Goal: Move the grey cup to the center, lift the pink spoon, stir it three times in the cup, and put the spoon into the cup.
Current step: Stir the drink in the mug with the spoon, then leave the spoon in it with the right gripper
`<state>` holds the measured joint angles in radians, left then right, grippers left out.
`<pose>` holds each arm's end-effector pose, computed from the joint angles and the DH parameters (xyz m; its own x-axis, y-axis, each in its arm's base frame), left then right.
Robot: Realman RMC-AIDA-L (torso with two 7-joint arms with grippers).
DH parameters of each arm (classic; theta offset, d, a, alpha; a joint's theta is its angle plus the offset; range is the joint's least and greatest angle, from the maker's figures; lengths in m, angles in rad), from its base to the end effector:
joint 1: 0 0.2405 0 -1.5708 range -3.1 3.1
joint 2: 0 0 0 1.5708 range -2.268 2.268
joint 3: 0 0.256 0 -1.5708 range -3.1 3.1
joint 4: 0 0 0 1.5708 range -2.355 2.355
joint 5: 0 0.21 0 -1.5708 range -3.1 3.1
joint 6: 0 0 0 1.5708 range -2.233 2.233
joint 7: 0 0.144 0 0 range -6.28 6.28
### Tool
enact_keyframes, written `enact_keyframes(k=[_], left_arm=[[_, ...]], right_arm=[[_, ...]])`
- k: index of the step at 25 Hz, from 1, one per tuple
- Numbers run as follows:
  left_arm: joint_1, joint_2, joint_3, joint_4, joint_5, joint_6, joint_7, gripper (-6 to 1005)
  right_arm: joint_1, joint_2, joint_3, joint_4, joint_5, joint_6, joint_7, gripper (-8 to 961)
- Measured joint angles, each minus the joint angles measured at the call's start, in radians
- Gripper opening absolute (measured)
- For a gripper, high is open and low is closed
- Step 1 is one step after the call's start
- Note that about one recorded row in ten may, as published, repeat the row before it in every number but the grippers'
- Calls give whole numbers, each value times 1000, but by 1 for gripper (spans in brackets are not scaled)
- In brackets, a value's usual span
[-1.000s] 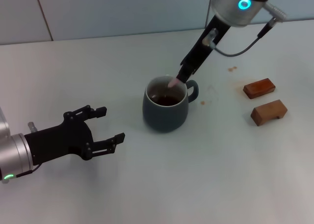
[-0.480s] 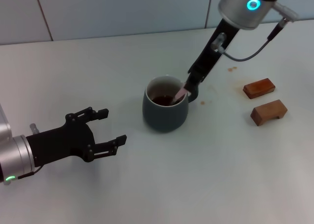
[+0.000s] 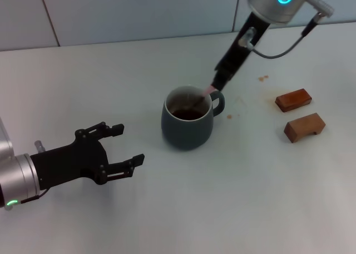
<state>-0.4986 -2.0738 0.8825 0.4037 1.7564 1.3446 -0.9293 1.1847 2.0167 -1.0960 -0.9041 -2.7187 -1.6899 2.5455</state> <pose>-0.2821 0.3161 -0.0488 0.8670 0.1456 0.4765 0.3183 -0.8976 -0.3050 0.0758 0.4253 0.0166 0.7279 -0.6103 0.3124 -0.4943 -0.7829 -0.3777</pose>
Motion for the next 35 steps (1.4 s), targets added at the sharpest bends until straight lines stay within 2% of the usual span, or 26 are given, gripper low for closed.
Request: enact_keyframes(k=[5, 6, 7, 11, 15, 21, 27, 31, 35], left_arm=[[-2, 0, 1, 0, 0, -1, 1, 847], [-5, 0, 1, 0, 0, -1, 0, 847], [-5, 0, 1, 0, 0, -1, 1, 847], [-9, 0, 1, 0, 0, 1, -1, 847], [-11, 0, 1, 0, 0, 3, -2, 847], [-11, 0, 1, 0, 0, 5, -3, 847], [-15, 0, 1, 0, 0, 4, -3, 847], [-15, 0, 1, 0, 0, 4, -3, 847], [-15, 0, 1, 0, 0, 4, -3, 847]], right_arm=[[-2, 3, 2, -4, -15, -58, 4, 105], [1, 13, 3, -10, -2, -65, 4, 105], [1, 13, 3, -10, -2, -65, 4, 104], [13, 37, 1, -6, 25, -10, -2, 104], [24, 34, -2, 27, 12, 39, -2, 105], [28, 9, 6, 26, -41, 8, 6, 105], [36, 15, 5, 25, 38, -49, -2, 104], [40, 25, 4, 29, 63, 7, -4, 104], [38, 19, 3, 33, 45, 36, -3, 107]])
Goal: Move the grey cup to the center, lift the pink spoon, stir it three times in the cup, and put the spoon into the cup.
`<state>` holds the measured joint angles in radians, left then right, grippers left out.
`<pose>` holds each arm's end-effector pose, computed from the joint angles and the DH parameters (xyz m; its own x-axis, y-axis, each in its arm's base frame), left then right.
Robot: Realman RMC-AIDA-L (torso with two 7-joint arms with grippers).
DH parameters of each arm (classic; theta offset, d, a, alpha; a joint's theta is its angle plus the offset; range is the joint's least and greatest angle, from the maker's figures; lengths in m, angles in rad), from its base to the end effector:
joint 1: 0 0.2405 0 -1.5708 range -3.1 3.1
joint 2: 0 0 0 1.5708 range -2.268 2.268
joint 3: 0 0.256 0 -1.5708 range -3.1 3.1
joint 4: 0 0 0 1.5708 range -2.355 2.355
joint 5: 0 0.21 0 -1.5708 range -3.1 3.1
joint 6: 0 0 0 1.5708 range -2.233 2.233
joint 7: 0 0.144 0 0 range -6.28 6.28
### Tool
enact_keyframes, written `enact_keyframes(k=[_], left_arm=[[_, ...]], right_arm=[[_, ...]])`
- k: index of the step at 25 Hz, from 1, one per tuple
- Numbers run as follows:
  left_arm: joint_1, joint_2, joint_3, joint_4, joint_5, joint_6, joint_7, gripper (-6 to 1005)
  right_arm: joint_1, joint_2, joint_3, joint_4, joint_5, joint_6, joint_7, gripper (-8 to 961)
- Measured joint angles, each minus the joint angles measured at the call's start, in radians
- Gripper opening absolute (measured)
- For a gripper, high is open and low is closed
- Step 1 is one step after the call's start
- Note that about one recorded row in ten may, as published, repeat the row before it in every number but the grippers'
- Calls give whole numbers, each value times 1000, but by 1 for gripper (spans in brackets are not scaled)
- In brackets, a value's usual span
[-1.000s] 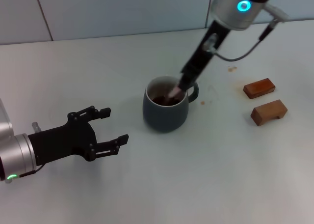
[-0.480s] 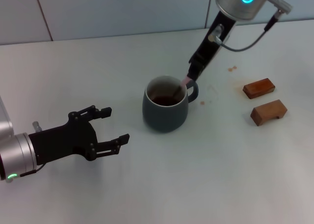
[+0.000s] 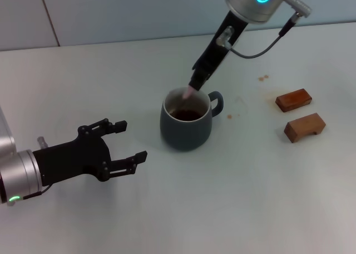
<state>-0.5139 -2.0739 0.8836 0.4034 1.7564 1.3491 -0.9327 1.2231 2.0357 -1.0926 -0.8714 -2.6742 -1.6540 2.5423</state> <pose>-0.2767 0.3198 -0.0490 0.8673 0.1345 0.4794 0.3057 -0.9038 -0.2995 0.0571 0.4249 0.0017 0.7636 -0.5792 0.2854 -0.4885 -0.8072 -0.3314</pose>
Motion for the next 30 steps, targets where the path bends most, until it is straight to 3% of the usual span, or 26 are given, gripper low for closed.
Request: enact_keyframes(k=[7, 10, 11, 12, 15, 16, 17, 18, 20, 21, 22, 25, 26, 27, 30], left_arm=[[0, 0, 0, 0, 0, -6, 0, 847], [-1, 0, -4, 0, 0, -7, 0, 846], [-1, 0, -5, 0, 0, -7, 0, 846], [-1, 0, -6, 0, 0, -6, 0, 846], [-2, 0, -7, 0, -5, -7, 0, 846], [-2, 0, -7, 0, -6, -10, 0, 846], [-2, 0, -7, 0, -6, -10, 0, 846], [-2, 0, -7, 0, -6, -10, 0, 846], [-2, 2, -8, 3, -10, -11, 0, 846], [-2, 2, -8, 4, -12, -11, 0, 846], [-2, 2, -9, 4, -15, -12, -1, 846], [0, 3, -13, 4, -25, -12, -2, 846], [2, 4, -14, 4, -33, -12, -2, 846], [2, 4, -14, 4, -33, -12, -2, 846], [8, 5, -14, 4, -43, -14, -2, 846]], right_arm=[[-46, -3, 1, -40, -13, 0, 21, 118], [-99, 14, -2, -123, -11, -3, 28, 122], [-158, 33, -8, -215, -11, 4, 28, 124], [-158, 33, -8, -215, -11, 4, 28, 166], [-237, 43, -11, -333, 26, 3, 26, 290], [-297, 42, -12, -404, 96, 0, 17, 332], [-297, 42, -12, -404, 96, 0, 17, 352], [-380, 40, -7, -489, 187, -2, -6, 371], [-423, 38, -3, -529, 233, -2, -25, 410], [-523, 39, 0, -612, 313, 2, -86, 430], [-523, 39, 0, -612, 313, 2, -86, 450], [-705, 43, 1, -717, 462, 53, -233, 508], [-841, 45, 8, -730, 603, 136, -349, 528], [-841, 45, 8, -730, 603, 136, -349, 547], [-988, 43, 59, -634, 872, 209, -554, 641]])
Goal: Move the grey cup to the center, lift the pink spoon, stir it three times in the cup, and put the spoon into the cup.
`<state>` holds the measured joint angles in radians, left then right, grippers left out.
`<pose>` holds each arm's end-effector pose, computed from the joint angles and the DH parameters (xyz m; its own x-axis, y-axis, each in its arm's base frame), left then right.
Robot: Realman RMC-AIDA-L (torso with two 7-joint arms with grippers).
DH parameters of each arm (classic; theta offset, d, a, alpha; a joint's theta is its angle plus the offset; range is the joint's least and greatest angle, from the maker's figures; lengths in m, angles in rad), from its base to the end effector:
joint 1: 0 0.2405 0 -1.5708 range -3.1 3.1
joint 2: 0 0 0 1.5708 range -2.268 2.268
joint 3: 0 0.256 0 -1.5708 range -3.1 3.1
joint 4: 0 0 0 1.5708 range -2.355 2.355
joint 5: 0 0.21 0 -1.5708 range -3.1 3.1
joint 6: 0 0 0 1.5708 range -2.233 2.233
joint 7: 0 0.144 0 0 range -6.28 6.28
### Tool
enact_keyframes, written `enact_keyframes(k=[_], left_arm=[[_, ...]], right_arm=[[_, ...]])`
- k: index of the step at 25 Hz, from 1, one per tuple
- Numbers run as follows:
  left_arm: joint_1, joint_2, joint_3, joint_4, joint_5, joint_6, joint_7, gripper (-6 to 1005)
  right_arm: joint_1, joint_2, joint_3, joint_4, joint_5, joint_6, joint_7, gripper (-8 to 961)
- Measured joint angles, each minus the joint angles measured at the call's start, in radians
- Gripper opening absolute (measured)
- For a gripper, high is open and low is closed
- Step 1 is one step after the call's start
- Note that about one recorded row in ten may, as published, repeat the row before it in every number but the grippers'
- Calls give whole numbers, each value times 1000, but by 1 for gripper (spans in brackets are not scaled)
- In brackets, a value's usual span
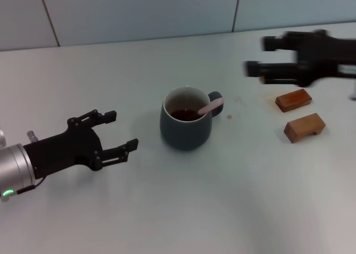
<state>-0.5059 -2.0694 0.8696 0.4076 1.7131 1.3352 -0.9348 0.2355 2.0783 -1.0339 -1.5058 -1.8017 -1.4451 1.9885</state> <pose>-0.2790 0.3252 -0.0413 0.8514 0.1366 0.5064 0.3410 -0.8777 -0.3367 0.1941 0.3189 0.0894 0.8071 -0.2970 -0.5102 -0.5064 -0.7925 -0.3399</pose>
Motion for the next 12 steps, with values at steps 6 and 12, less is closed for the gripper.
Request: enact_keyframes(k=[6, 12], left_arm=[[7, 3, -6, 4, -8, -10, -11, 847], [6, 3, -6, -1, -7, -18, -12, 846]], right_arm=[[-31, -29, 246, 366, 161, -212, -367, 754], [3, -27, 265, 500, 18, -210, -478, 757]])
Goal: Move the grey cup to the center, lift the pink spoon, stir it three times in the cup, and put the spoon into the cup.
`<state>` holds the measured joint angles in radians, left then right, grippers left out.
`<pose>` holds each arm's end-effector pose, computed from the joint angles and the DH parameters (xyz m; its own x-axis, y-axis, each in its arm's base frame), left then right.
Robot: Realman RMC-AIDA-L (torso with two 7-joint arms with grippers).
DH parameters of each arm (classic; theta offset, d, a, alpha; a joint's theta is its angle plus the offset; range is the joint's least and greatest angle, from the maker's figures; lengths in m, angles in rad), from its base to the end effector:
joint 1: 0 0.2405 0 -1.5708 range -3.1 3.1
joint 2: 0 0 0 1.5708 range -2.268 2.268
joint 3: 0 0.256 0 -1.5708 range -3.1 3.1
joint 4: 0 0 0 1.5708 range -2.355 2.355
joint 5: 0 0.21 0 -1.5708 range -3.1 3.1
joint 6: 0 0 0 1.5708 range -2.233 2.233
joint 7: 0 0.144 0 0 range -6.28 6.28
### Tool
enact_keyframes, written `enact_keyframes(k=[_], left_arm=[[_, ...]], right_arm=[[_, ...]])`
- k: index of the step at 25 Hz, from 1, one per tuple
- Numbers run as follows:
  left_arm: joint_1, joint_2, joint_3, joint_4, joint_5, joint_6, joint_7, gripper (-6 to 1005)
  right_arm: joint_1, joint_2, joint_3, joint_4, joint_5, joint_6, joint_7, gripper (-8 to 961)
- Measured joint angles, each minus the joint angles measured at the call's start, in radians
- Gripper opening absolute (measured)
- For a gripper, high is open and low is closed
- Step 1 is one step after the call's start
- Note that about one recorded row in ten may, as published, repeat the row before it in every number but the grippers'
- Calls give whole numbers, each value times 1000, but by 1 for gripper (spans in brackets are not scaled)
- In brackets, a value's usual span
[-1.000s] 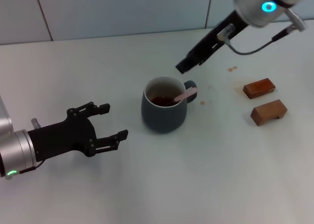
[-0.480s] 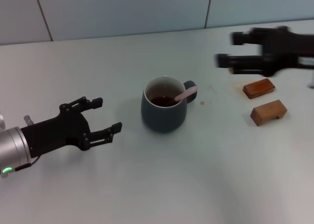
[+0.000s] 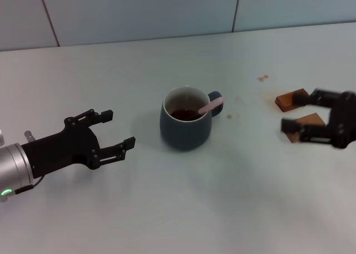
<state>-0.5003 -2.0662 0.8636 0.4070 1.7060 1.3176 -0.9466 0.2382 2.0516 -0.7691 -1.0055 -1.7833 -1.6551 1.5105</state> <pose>-0.2834 0.3267 -0.0387 0.8472 0.1552 0.5081 0.3674 -0.8620 -0.3493 0.2903 0.2822 0.0709 0.7624 -0.3051 -0.5706 -0.5203 -0.8134 -0.2603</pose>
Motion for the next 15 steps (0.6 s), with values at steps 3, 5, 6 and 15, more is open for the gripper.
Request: enact_keyframes(k=[3, 5, 6, 15], left_arm=[[1, -1, 0, -2, 0, -2, -2, 846], [1, -1, 2, -2, 2, -10, -10, 846], [0, -2, 3, -2, 3, -14, -13, 846], [2, -2, 8, -3, 5, -27, -25, 847]], right_arm=[[32, 15, 1, 19, -120, 43, 3, 757], [53, 24, -4, 26, -180, 70, 11, 757], [63, 25, -7, 35, -197, 82, 14, 757], [121, 24, -10, 89, -228, 124, 22, 758]])
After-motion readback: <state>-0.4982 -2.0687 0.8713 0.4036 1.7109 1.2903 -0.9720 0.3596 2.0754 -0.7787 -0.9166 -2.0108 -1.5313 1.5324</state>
